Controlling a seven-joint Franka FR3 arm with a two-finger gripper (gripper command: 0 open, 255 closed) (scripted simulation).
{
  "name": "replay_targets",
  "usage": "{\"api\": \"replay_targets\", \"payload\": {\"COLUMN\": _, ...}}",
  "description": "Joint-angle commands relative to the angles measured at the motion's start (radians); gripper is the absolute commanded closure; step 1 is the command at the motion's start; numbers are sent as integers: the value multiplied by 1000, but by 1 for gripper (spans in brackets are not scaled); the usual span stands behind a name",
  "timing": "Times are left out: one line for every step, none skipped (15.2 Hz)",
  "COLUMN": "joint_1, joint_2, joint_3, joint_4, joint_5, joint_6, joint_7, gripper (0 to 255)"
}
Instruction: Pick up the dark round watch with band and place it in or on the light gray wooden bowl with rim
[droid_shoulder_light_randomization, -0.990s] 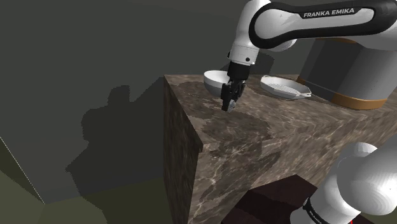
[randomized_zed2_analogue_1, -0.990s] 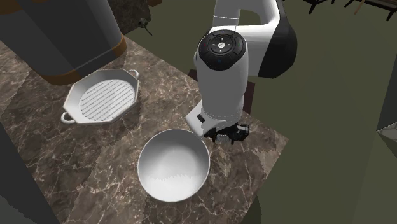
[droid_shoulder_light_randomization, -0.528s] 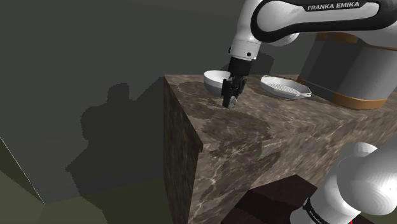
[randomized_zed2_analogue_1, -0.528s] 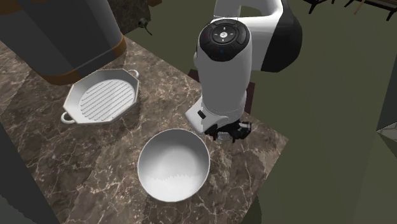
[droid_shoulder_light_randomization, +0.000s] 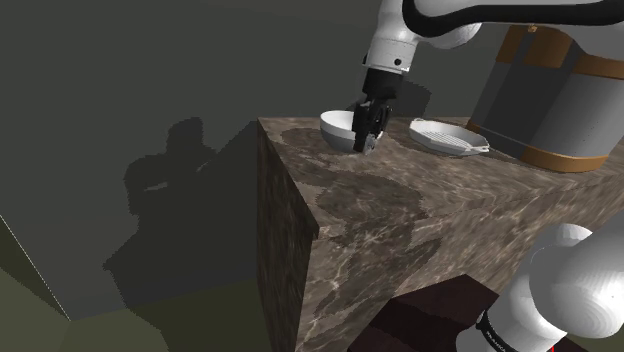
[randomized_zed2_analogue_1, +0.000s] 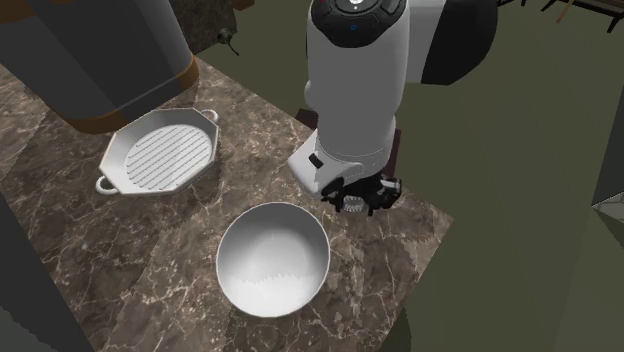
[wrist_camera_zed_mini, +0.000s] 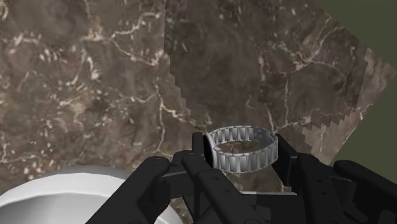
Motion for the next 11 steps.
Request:
{"api": "replay_targets", "payload": {"joint_1": 0, "joint_2": 4, "joint_3": 0, "joint_4": 31, "joint_5": 0, "joint_6": -27, "joint_7": 5, "gripper": 255}}
{"api": "replay_targets", "payload": {"joint_1": 0, "joint_2": 7, "joint_3": 0, "joint_4": 47, "joint_5": -1, "joint_6": -40, "joint_7": 7, "gripper": 255}}
{"api": "replay_targets", "payload": {"joint_1": 0, "joint_2": 10, "joint_3": -1, "joint_4": 63, "joint_5": -1, "joint_6": -53, "joint_7": 9, "gripper": 255}}
{"api": "replay_targets", "payload": {"joint_1": 0, "joint_2": 13, "joint_3": -1, "joint_4": 80, "joint_5": -2, "joint_6": -66, "joint_7": 11, "gripper": 255}}
{"api": "replay_targets", "payload": {"joint_1": 0, "joint_2": 16, "joint_3": -2, "joint_4": 96, "joint_5": -2, "joint_6": -79, "joint_7": 12, "gripper": 255}}
{"api": "replay_targets", "payload": {"joint_1": 0, "joint_2": 20, "joint_3": -2, "joint_4": 113, "joint_5": -2, "joint_6": -93, "joint_7": 14, "gripper": 255}}
{"api": "replay_targets", "payload": {"joint_1": 0, "joint_2": 24, "joint_3": -2, "joint_4": 130, "joint_5": -3, "joint_6": -106, "joint_7": 16, "gripper": 255}}
{"api": "replay_targets", "payload": {"joint_1": 0, "joint_2": 28, "joint_3": -3, "joint_4": 148, "joint_5": -3, "joint_6": -119, "joint_7": 18, "gripper": 255}}
{"api": "replay_targets", "payload": {"joint_1": 0, "joint_2": 32, "joint_3": -3, "joint_4": 166, "joint_5": -3, "joint_6": -133, "joint_7": 20, "gripper": 255}}
{"api": "replay_targets", "payload": {"joint_1": 0, "joint_2": 37, "joint_3": -4, "joint_4": 184, "joint_5": -4, "joint_6": -146, "joint_7": 22, "gripper": 255}}
{"api": "replay_targets", "payload": {"joint_1": 0, "joint_2": 41, "joint_3": -4, "joint_4": 202, "joint_5": -4, "joint_6": -160, "joint_7": 24, "gripper": 255}}
